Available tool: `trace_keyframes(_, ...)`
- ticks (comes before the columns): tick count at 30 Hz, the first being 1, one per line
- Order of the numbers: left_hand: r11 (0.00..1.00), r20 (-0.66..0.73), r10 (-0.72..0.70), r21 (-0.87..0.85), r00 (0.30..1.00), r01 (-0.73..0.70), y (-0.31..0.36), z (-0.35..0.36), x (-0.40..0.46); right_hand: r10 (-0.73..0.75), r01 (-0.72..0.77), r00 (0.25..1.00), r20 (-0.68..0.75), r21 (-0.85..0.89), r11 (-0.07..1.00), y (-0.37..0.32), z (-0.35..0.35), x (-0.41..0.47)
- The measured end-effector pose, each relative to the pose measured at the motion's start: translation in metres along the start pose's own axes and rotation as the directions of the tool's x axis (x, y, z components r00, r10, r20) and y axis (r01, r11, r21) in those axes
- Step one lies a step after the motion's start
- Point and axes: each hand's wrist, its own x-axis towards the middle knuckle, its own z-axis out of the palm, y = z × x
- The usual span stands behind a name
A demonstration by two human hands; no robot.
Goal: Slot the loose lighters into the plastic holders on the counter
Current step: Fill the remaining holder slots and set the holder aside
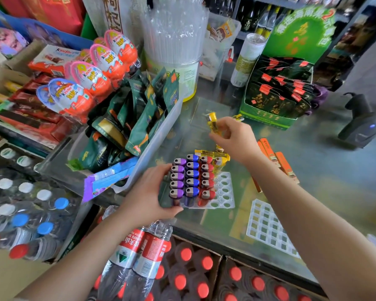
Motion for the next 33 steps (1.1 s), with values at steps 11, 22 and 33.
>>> trace_keyframes(11,0.995,-0.07,0.075,0.066,0.995,-0.07,0.019,-0.007,-0.007,0.437,-0.333,0.897,-0.059,0.561,0.758,0.008,-0.001,-0.088)
trace_keyframes(22,0.993,-0.049,0.072,0.102,0.996,-0.066,0.015,-0.008,-0.009,0.36,-0.292,0.931,-0.061,0.471,0.833,-0.004,0.017,-0.109)
trace_keyframes(33,0.994,-0.042,0.064,0.092,0.997,-0.06,0.008,-0.004,-0.005,0.114,-0.115,0.98,-0.165,0.001,0.993,-0.023,0.03,-0.107)
